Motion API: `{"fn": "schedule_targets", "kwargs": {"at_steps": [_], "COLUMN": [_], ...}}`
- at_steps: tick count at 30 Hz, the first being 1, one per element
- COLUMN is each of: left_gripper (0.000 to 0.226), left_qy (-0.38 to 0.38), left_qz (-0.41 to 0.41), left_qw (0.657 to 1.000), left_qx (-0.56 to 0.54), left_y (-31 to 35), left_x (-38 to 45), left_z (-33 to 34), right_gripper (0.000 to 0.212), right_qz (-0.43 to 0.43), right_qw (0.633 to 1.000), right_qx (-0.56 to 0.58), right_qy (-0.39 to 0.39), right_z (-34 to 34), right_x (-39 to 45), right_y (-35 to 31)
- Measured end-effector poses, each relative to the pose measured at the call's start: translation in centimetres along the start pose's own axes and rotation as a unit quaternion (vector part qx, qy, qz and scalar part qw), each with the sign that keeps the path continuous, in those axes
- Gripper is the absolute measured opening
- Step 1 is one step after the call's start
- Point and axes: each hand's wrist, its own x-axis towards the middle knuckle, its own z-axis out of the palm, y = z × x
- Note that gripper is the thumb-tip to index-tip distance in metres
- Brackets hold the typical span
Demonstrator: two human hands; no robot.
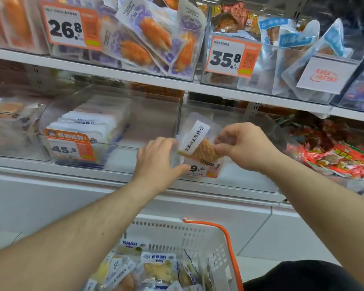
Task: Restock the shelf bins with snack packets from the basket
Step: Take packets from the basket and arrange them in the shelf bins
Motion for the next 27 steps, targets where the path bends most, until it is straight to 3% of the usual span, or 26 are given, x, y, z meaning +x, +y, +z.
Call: {"fn": "schedule_targets", "kwargs": {"at_steps": [3,7,10,15,20,27], "left_gripper": [0.071,0.040,0.028,0.027,0.028,0.027], "left_qy": [-0.014,-0.044,-0.019,-0.006,0.002,0.007], "left_qz": [-0.014,-0.033,-0.026,-0.026,-0.027,-0.030], "left_qw": [0.994,0.989,0.990,0.989,0.988,0.989], "left_qx": [0.109,0.134,0.134,0.145,0.150,0.145], "left_y": [-0.6,-1.9,-2.3,-2.3,-2.3,-2.4], "left_x": [1.7,2.6,2.6,2.6,2.6,2.7], "left_z": [0.8,2.3,2.7,2.9,3.1,3.4], "right_gripper": [0.004,0.008,0.012,0.017,0.005,0.017], "right_qz": [-0.010,-0.012,0.012,0.069,0.085,0.102], "right_qw": [0.997,0.994,0.994,0.990,0.978,0.949], "right_qx": [-0.007,-0.044,-0.088,-0.118,-0.134,-0.219], "right_qy": [0.075,0.100,0.058,-0.035,-0.133,-0.202], "right_z": [-1.7,-2.2,-1.4,1.3,4.0,6.2], "right_x": [1.2,3.4,5.3,8.0,9.4,11.0], "right_y": [0.0,0.3,1.1,2.3,2.2,2.4]}}
